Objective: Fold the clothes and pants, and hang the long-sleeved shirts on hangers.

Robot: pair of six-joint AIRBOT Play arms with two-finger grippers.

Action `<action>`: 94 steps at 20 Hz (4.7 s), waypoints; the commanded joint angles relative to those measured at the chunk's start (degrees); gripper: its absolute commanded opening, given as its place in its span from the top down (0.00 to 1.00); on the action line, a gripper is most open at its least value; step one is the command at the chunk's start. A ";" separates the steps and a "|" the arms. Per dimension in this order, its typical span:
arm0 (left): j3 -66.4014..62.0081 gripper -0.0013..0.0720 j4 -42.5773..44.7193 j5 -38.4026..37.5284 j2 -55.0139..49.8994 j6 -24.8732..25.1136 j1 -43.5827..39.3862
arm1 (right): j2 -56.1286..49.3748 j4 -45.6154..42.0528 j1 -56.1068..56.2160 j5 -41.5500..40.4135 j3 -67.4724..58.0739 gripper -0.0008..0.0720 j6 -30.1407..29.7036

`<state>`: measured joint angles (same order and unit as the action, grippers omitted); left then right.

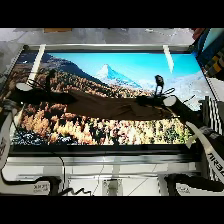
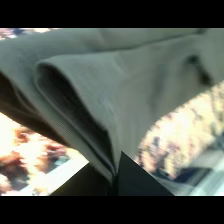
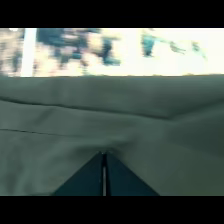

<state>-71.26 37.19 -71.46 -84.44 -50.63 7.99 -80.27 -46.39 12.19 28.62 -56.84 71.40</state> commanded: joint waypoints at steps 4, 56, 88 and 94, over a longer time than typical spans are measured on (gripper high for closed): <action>-1.42 0.96 0.02 -8.63 17.73 -6.23 -0.07 | -9.16 0.00 17.90 -0.87 -11.98 0.97 8.98; 0.04 0.03 -4.72 33.00 -1.68 -12.02 -31.10 | -29.97 10.27 -3.48 42.05 -23.04 0.03 -9.57; 0.04 0.60 44.65 27.02 28.50 -12.02 -24.33 | 36.39 -45.88 -75.30 57.55 -23.02 0.97 36.20; 0.04 0.60 44.68 27.04 28.50 -12.02 -24.33 | 36.15 -46.53 -83.97 56.96 -23.02 0.71 42.01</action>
<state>-71.24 81.84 -44.45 -55.99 -62.63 -16.38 -44.12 -91.66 -68.31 84.49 -79.85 109.40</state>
